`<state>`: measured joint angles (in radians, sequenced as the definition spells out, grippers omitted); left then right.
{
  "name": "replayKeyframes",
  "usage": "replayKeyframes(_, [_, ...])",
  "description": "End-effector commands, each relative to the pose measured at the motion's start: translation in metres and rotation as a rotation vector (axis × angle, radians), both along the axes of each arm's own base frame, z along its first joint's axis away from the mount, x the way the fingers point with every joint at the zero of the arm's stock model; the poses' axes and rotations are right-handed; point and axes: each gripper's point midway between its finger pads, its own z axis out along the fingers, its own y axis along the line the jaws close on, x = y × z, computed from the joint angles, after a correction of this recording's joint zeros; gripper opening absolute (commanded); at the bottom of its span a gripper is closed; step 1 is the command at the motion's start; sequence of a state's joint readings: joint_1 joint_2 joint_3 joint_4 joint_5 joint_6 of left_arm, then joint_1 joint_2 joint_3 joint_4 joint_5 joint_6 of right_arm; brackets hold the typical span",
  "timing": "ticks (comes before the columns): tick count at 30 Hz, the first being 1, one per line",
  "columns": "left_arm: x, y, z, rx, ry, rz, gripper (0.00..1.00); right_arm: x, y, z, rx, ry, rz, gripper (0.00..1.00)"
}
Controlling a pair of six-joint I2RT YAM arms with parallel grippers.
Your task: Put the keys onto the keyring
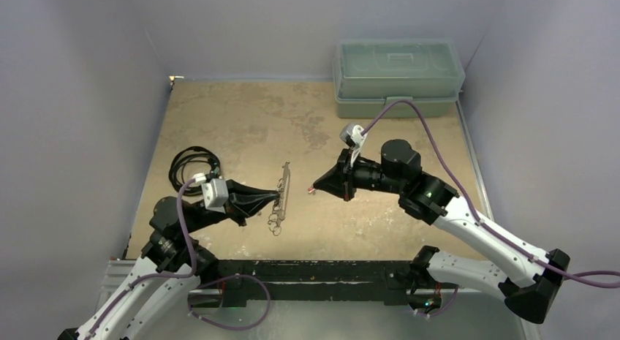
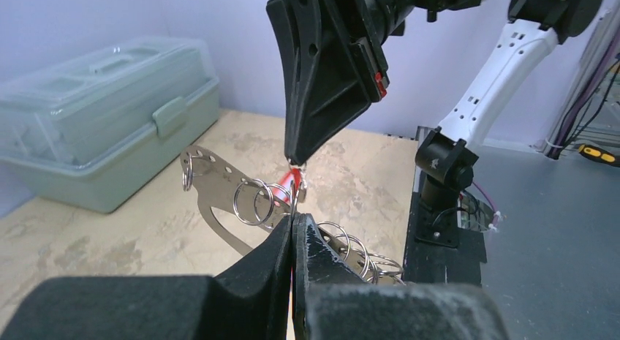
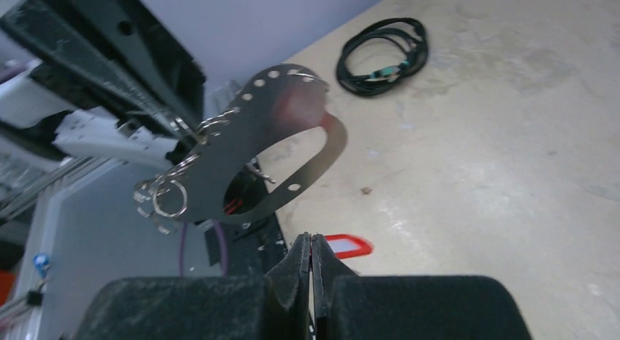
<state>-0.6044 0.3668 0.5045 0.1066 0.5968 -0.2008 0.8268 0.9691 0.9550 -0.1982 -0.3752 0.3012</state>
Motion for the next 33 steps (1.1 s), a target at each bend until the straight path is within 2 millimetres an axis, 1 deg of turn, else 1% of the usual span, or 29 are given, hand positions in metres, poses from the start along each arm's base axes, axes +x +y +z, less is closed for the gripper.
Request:
replayKeyframes(1, [-0.015, 0.0, 0.021, -0.063, -0.1, -0.06, 0.0, -0.042, 0.01, 0.044, 0.103, -0.104, 0.249, 0.0])
replayKeyframes(5, [-0.024, -0.001, 0.024, -0.083, -0.14, -0.105, 0.0, -0.062, 0.018, 0.058, 0.15, -0.13, 0.351, 0.0])
replayKeyframes(8, [-0.029, -0.001, 0.024, -0.096, -0.16, -0.12, 0.0, -0.074, 0.025, 0.065, 0.167, -0.157, 0.394, 0.0])
replayKeyframes(10, [-0.029, 0.0, 0.024, -0.098, -0.169, -0.12, 0.0, -0.078, 0.027, 0.069, 0.182, -0.175, 0.406, 0.0])
replayKeyframes(17, [-0.032, -0.002, 0.023, -0.1, -0.179, -0.144, 0.0, -0.082, 0.037, 0.08, 0.215, -0.211, 0.429, 0.0])
replayKeyframes(19, [-0.032, -0.002, 0.023, -0.102, -0.175, -0.145, 0.0, -0.08, 0.039, 0.08, 0.212, -0.21, 0.417, 0.0])
replayKeyframes(21, [-0.032, -0.003, 0.023, -0.101, -0.167, -0.144, 0.0, -0.076, 0.042, 0.085, 0.227, -0.226, 0.398, 0.0])
replayKeyframes(27, [-0.03, -0.003, 0.022, -0.095, -0.152, -0.141, 0.0, -0.078, 0.048, 0.092, 0.254, -0.241, 0.402, 0.0])
replayKeyframes(33, [-0.025, -0.004, 0.022, -0.083, -0.118, -0.122, 0.0, -0.071, 0.051, 0.096, 0.263, -0.255, 0.359, 0.0])
